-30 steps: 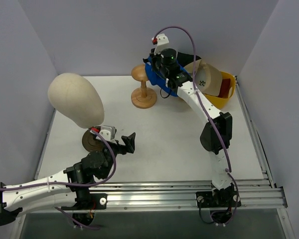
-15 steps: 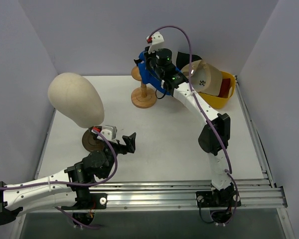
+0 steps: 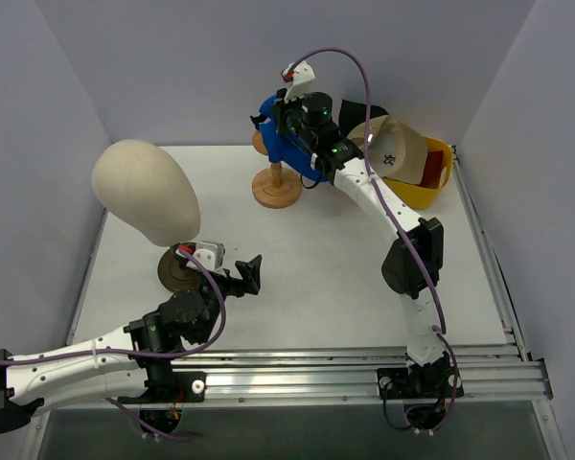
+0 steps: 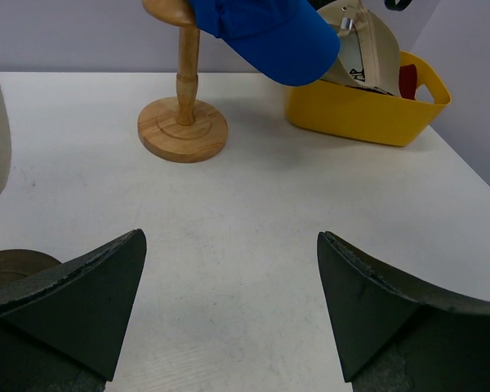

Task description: Stack the hats

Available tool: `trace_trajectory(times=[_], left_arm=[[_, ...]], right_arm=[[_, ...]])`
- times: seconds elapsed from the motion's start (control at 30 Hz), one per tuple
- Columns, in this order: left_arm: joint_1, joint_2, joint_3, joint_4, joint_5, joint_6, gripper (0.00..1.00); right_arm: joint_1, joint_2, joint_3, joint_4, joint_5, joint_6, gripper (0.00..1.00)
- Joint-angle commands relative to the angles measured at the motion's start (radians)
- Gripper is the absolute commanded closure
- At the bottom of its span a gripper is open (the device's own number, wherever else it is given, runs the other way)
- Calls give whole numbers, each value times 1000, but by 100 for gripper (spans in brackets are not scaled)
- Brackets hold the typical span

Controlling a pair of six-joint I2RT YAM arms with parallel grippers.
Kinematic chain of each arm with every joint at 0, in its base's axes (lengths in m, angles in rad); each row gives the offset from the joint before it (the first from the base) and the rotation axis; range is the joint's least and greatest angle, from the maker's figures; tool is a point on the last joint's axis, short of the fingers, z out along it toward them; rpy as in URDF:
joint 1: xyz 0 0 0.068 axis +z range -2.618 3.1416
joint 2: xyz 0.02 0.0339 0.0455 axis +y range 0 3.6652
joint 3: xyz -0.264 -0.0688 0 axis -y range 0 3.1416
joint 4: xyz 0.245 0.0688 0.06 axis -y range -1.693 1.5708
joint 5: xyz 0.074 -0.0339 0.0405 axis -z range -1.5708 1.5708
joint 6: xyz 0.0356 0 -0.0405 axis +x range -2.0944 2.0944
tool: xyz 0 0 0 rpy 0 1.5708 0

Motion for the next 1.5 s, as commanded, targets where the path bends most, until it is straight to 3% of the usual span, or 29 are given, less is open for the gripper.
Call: trace_trajectory(times=[0.0, 0.63, 1.23, 1.33, 1.47], left_arm=[[1, -10, 7, 53, 11, 2, 5], [1, -22, 7, 48, 13, 0, 5], [1, -13, 7, 53, 14, 0, 5], [1, -14, 7, 55, 19, 0, 5], [1, -13, 9, 55, 19, 0, 5]], right_arm=[[9, -50, 47, 87, -43, 17, 100], [23, -17, 74, 65, -20, 9, 100], [-1, 128, 155, -36, -26, -14, 100], [-3, 125, 156, -54, -14, -25, 96], [-1, 76, 126, -70, 18, -31, 79]])
